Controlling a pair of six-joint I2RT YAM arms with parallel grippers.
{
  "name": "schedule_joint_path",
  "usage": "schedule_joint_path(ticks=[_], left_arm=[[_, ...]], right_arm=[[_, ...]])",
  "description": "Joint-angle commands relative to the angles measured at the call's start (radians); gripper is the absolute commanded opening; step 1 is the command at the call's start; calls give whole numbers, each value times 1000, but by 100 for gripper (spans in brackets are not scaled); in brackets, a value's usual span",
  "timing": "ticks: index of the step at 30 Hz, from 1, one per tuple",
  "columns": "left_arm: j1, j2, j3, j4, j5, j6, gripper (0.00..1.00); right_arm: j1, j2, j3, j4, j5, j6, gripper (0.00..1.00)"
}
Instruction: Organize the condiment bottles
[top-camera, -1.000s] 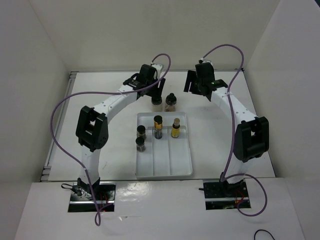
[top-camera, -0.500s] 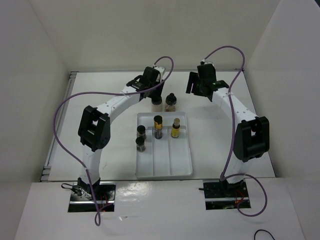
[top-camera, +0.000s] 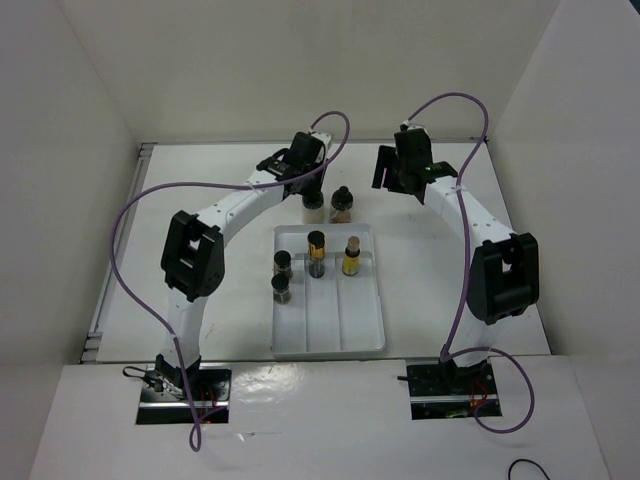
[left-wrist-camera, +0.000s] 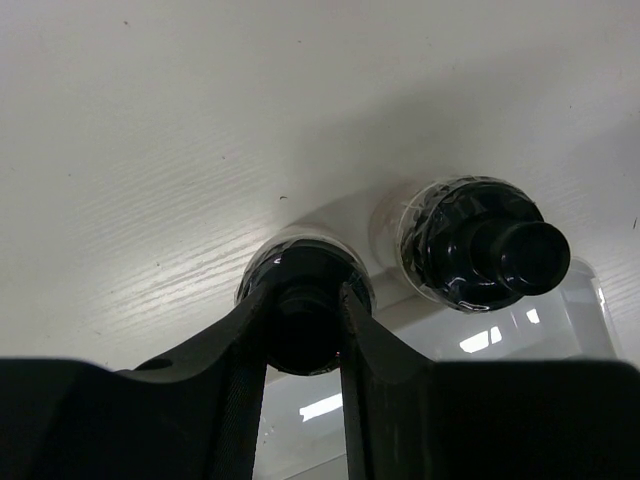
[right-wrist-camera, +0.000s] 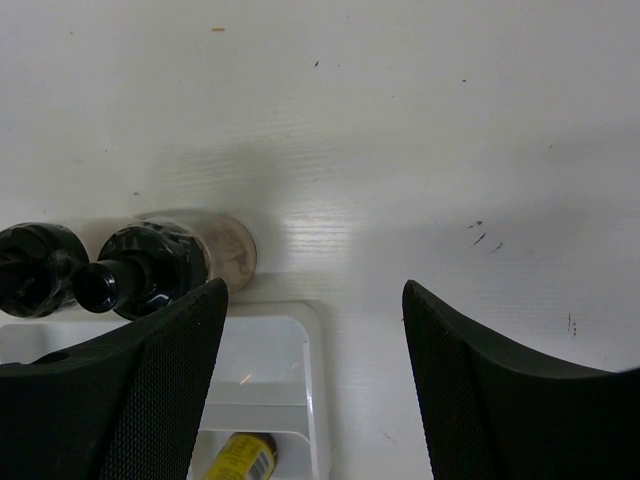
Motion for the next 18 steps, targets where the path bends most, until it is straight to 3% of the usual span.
schedule_joint_path(ticks=[1, 18], left_arm=[[-5, 7, 65, -22, -16, -28, 0], [-15, -230, 49, -60, -111, -10, 0]], right_arm=[[-7, -43, -9, 45, -13, -13, 76], [-16, -23, -27, 94, -68, -22, 79]])
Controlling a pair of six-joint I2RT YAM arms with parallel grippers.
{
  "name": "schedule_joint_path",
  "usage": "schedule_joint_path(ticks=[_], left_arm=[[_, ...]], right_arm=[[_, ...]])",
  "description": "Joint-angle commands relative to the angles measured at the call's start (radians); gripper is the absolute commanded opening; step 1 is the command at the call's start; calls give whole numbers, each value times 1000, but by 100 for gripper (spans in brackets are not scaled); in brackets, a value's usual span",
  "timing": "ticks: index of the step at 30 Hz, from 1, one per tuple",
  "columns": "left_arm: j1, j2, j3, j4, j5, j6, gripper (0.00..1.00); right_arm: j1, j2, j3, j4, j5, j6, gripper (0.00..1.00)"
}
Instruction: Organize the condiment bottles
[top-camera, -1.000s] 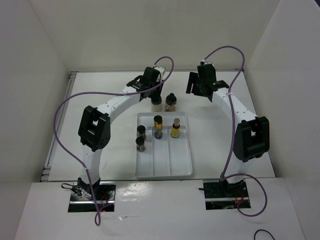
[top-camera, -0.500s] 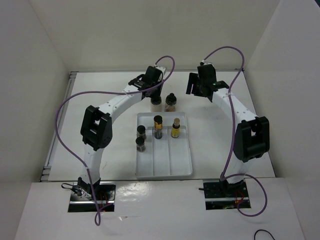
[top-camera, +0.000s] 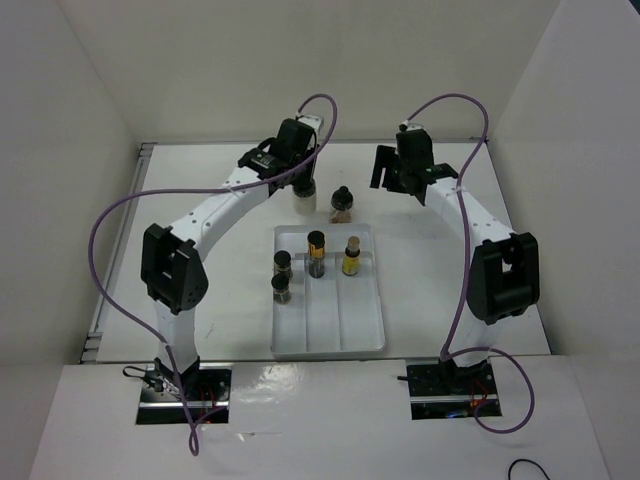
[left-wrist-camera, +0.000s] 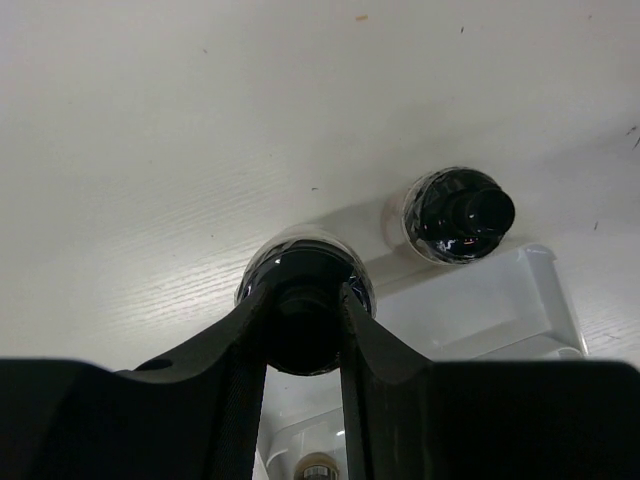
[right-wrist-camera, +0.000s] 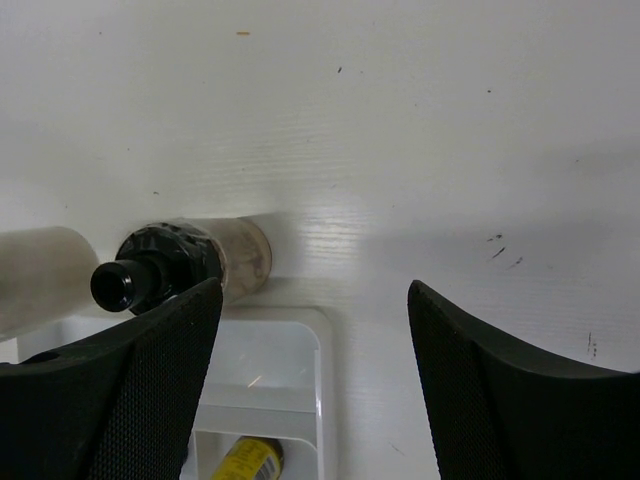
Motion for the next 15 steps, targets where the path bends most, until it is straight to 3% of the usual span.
schedule_joint_path(ticks=[1, 4, 15], left_arm=[[-4, -108, 45, 33, -41, 6, 0], [-4, -149, 45, 4, -41, 16, 0], [-4, -324, -223, 55, -32, -15, 0]], right_arm=[[-6, -23, -20, 47, -12, -13, 80], [-6, -23, -20, 47, -3, -13, 80], [-6, 34, 18, 85, -107, -22, 80]])
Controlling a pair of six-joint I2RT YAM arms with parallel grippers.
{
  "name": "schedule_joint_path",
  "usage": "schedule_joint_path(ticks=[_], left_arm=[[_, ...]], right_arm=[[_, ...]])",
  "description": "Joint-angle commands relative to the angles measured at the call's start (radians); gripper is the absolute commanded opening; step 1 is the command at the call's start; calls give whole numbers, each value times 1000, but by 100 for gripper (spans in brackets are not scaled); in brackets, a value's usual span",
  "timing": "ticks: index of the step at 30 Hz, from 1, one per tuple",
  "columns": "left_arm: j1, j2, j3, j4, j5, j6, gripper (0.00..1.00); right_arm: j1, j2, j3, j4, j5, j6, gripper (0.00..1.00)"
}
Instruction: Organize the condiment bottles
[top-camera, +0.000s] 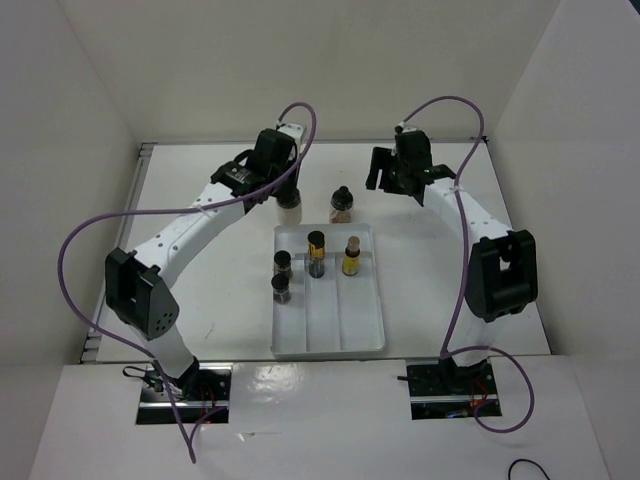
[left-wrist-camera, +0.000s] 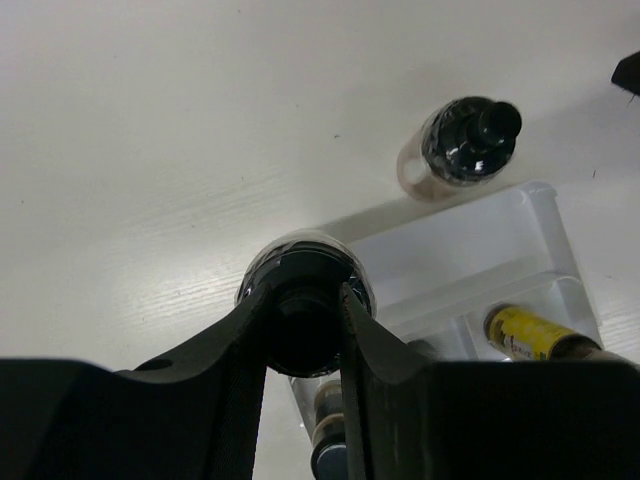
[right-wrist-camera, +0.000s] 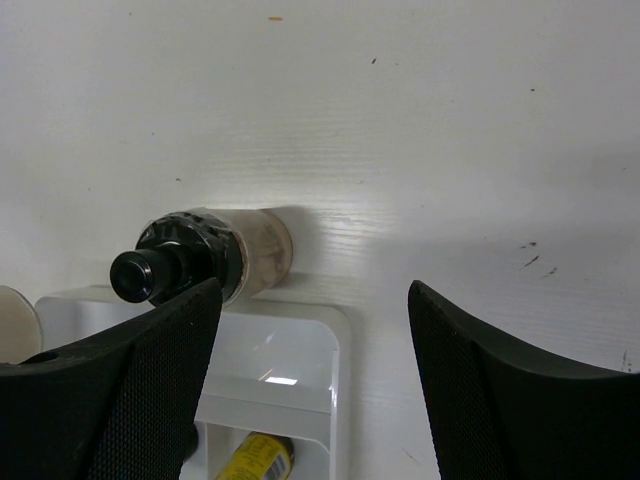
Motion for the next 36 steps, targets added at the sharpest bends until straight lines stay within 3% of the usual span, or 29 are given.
schedule_joint_path(ticks=[1, 10, 21, 36], left_arm=[[-4, -68, -76, 87, -8, -13, 0], [39, -128, -208, 177, 15, -42, 0], [39, -118, -262, 229, 99, -53, 0], [39, -72, -339, 257, 90, -44, 0]], right_arm=[[-6, 35, 34, 72, -43, -18, 80], [24, 66, 65, 73, -34, -27, 80], [52, 89, 97, 73, -16, -27, 81], [110, 127, 138, 93, -25, -79, 81]])
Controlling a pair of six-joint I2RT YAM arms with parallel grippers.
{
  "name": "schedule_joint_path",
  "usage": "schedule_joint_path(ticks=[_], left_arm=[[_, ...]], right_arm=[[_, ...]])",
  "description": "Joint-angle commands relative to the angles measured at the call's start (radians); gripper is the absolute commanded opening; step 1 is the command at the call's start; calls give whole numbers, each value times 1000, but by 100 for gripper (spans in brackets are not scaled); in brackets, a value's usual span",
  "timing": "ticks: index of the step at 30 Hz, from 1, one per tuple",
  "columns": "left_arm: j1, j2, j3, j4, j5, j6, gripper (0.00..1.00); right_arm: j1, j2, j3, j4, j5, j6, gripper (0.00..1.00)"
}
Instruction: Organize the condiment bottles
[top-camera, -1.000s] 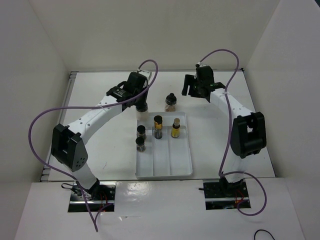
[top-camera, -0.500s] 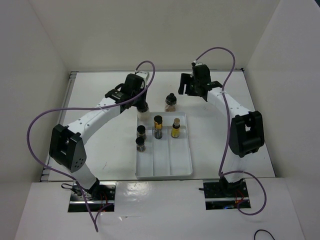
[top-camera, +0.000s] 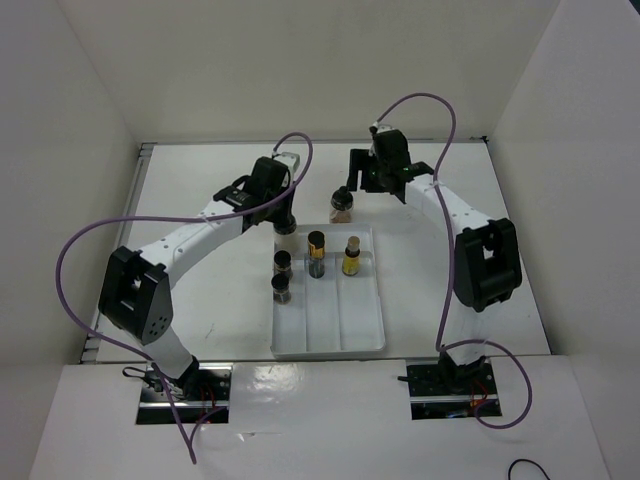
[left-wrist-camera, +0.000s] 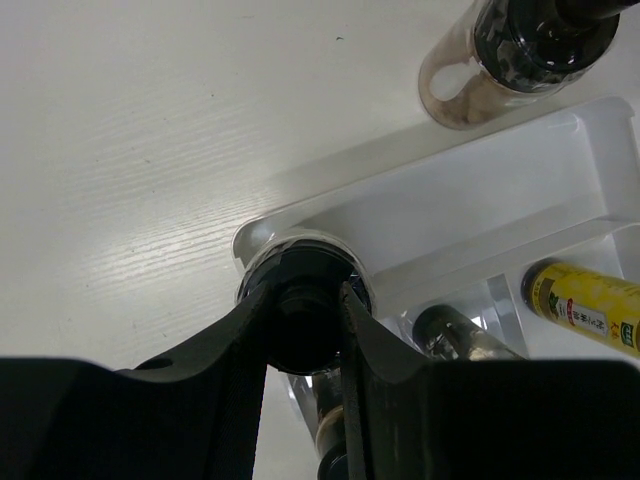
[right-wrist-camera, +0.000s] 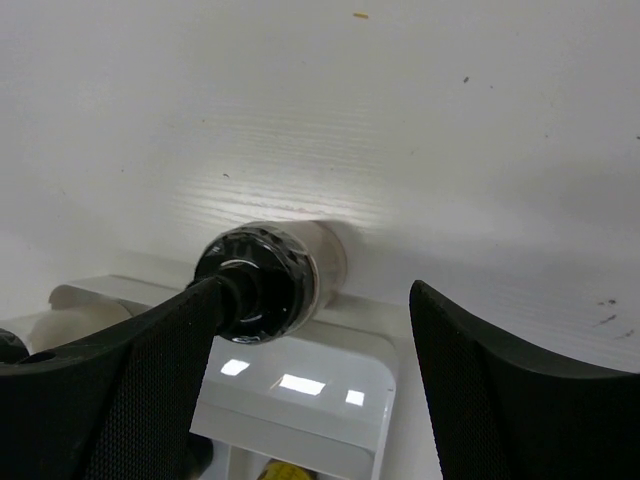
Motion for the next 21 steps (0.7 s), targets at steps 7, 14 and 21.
schedule_joint_path(ticks=[7, 14, 21], left_arm=[[-1, 9, -8, 105, -19, -3, 13], [-1, 37, -8, 96, 12, -3, 54], [-1, 37, 43, 70, 21, 7, 95]], right_arm=[[62, 63, 113, 37, 22, -67, 81], [82, 84, 132, 26, 40, -76, 78], [91, 84, 132, 8, 51, -85, 74]])
